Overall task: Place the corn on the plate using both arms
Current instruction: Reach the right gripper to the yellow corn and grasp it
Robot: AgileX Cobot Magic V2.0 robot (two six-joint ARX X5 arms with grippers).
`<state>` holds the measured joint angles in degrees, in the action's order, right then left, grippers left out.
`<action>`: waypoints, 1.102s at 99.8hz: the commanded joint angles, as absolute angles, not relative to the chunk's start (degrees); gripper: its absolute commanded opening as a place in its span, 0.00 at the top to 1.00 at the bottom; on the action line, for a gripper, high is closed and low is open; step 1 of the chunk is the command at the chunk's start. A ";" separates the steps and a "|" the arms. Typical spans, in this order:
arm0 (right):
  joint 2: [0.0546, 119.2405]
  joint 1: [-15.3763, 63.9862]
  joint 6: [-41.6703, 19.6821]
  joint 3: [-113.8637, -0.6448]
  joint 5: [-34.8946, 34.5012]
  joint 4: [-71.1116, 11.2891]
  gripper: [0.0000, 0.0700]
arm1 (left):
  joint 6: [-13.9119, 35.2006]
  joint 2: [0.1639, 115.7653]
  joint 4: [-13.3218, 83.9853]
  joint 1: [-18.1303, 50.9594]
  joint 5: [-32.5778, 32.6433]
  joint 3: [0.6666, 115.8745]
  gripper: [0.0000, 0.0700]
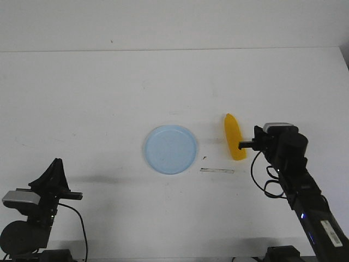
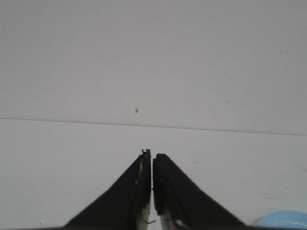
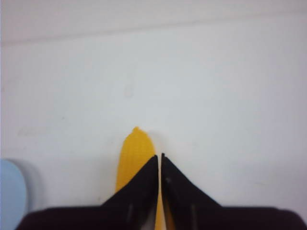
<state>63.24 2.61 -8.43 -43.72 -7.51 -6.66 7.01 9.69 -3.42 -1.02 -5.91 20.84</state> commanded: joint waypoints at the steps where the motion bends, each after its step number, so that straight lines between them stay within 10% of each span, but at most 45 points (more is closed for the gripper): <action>1: 66.89 3.62 -8.54 -47.92 -7.51 -9.41 0.99 | 6.70 9.61 -4.25 -1.10 -5.78 21.10 1.00; 77: 88.82 12.71 -13.47 -74.91 -1.98 -44.29 0.97 | 6.70 9.61 -4.27 -1.10 -5.78 21.10 1.00; 99: 91.70 12.69 -12.88 -74.91 -1.50 -44.12 0.24 | 6.70 9.61 -4.25 -1.10 -5.78 21.10 1.00; 110: 92.53 12.69 -12.34 -74.89 -1.50 -43.83 0.21 | 6.70 9.61 -4.27 -1.10 -5.78 21.10 1.00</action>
<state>90.56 12.38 -12.45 -73.89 -1.56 -44.45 7.01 9.69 -3.42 -1.02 -5.91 20.84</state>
